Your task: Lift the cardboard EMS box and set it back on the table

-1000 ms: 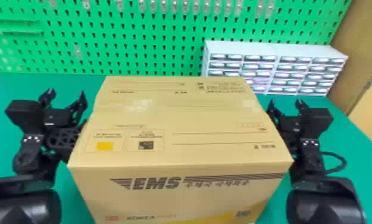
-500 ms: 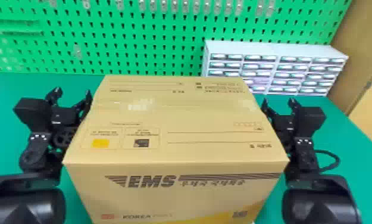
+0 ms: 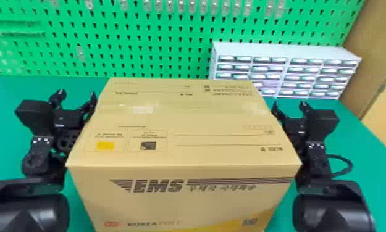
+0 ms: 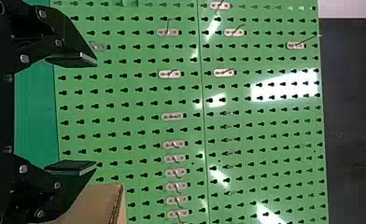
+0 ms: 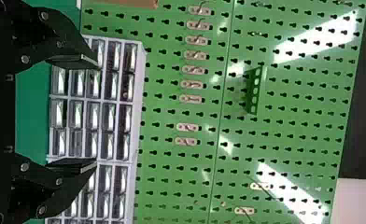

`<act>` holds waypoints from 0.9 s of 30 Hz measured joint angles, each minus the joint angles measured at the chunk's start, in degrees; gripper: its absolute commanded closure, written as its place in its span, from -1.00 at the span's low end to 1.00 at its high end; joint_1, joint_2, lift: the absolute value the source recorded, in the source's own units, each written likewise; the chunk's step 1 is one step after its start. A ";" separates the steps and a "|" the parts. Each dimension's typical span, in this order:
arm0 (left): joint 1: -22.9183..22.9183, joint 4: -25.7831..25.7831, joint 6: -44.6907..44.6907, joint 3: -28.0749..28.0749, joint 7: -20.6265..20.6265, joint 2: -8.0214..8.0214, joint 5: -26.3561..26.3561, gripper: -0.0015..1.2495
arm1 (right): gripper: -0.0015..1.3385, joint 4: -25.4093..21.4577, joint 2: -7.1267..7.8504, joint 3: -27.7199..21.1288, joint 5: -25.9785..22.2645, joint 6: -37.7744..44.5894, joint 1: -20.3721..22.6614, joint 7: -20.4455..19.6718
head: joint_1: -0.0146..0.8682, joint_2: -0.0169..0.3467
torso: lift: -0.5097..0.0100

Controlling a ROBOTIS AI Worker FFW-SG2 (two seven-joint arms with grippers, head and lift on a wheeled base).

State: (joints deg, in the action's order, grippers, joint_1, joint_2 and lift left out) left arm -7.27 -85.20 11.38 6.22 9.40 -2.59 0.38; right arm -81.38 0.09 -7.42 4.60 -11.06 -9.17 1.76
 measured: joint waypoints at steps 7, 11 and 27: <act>-0.22 -0.15 -0.26 -0.23 0.00 0.00 0.35 -0.24 | -0.23 0.00 0.00 0.39 -0.45 0.34 -0.33 0.00 | 0.57 -0.98 | 0.60; -0.34 -0.23 -0.31 -0.48 0.00 0.00 0.61 -0.24 | -0.23 0.00 0.00 0.70 -0.86 0.69 -0.47 0.00 | 0.57 -0.98 | 0.60; -2.29 -1.56 -0.57 -1.54 -0.05 0.01 2.32 -0.24 | -0.24 -3.88 0.37 3.78 -2.88 3.91 -2.55 -0.01 | 0.57 -0.98 | 0.60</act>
State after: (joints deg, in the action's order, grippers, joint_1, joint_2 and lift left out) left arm -9.56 -86.77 10.81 4.69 9.35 -2.58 2.69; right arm -85.26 0.46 -3.64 1.72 -7.15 -11.72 1.75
